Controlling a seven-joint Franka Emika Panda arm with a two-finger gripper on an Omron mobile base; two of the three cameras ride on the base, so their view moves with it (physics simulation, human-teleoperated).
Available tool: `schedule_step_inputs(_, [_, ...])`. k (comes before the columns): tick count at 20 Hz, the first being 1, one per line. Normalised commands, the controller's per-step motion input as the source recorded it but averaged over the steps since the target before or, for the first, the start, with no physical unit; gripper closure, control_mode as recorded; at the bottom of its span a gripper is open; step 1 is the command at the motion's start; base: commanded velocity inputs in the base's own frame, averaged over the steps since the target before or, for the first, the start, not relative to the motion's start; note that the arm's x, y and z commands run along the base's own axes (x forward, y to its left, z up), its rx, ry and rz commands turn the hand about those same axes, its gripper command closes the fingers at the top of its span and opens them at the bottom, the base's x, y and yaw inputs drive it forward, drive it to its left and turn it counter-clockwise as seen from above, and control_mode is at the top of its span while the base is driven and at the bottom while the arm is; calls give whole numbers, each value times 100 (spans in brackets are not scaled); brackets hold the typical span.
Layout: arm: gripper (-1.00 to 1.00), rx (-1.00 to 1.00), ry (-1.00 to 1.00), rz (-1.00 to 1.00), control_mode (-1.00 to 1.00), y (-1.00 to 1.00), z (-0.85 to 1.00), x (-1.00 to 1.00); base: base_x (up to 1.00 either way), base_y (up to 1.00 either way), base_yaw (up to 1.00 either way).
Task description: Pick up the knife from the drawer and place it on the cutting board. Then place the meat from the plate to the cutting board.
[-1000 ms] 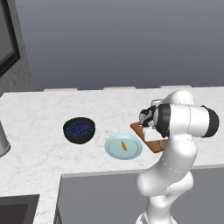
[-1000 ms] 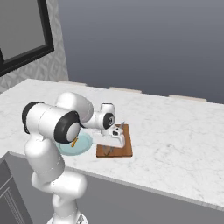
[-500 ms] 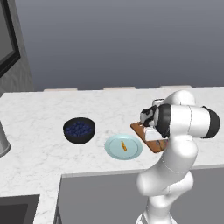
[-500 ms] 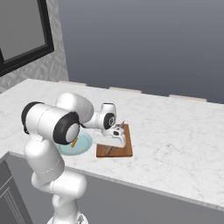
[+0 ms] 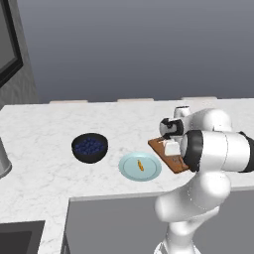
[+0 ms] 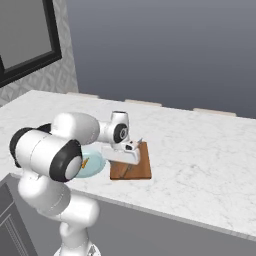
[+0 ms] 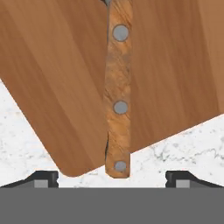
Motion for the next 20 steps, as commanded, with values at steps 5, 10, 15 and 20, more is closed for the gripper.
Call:
schedule_step_inputs(5, [-100, 0, -2, 0, -100, 75, 60, -14, 0, 0, 0])
schedule_step_inputs(10, [-100, -1, 0, 0, -100, 98, 48, 0, 0, 0, 0])
schedule_step_inputs(15, [-100, 0, 0, 0, -100, 100, 7, 0, 0, 0, 0])
schedule_step_inputs(20, [-100, 0, 1, 1, -100, 51, -36, 4, 0, 0, 0])
